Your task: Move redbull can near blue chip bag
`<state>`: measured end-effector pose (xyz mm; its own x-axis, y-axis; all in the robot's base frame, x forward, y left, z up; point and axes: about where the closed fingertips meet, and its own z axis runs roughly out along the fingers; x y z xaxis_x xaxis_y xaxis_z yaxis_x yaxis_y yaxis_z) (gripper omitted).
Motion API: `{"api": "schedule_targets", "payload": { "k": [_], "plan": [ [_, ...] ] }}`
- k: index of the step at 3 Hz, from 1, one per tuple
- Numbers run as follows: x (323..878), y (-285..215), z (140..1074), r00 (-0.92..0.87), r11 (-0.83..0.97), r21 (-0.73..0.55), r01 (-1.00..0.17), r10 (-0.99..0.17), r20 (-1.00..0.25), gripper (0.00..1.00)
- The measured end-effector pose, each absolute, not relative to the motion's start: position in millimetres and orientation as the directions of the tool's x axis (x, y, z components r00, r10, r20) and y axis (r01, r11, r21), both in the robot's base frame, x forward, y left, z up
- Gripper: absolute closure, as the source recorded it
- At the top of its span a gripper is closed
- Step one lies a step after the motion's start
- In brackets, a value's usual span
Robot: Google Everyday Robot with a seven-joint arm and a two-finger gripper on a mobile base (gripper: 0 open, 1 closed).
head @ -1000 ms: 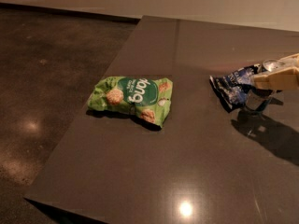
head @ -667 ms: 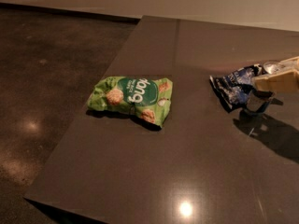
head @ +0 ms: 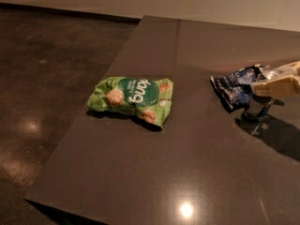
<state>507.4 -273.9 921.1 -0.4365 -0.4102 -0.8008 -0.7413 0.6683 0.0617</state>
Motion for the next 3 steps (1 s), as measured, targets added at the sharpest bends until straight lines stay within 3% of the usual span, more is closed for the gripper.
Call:
{"api": "schedule_targets", "payload": {
  "k": [2,3],
  "plan": [
    [508.6,-270.4,917.3,-0.439,0.663,0.070,-0.745,-0.409,-0.800,0.00],
    [508.6,-270.3,917.3,-0.439,0.663,0.070,-0.745,-0.409,-0.800,0.00]
  ]
}}
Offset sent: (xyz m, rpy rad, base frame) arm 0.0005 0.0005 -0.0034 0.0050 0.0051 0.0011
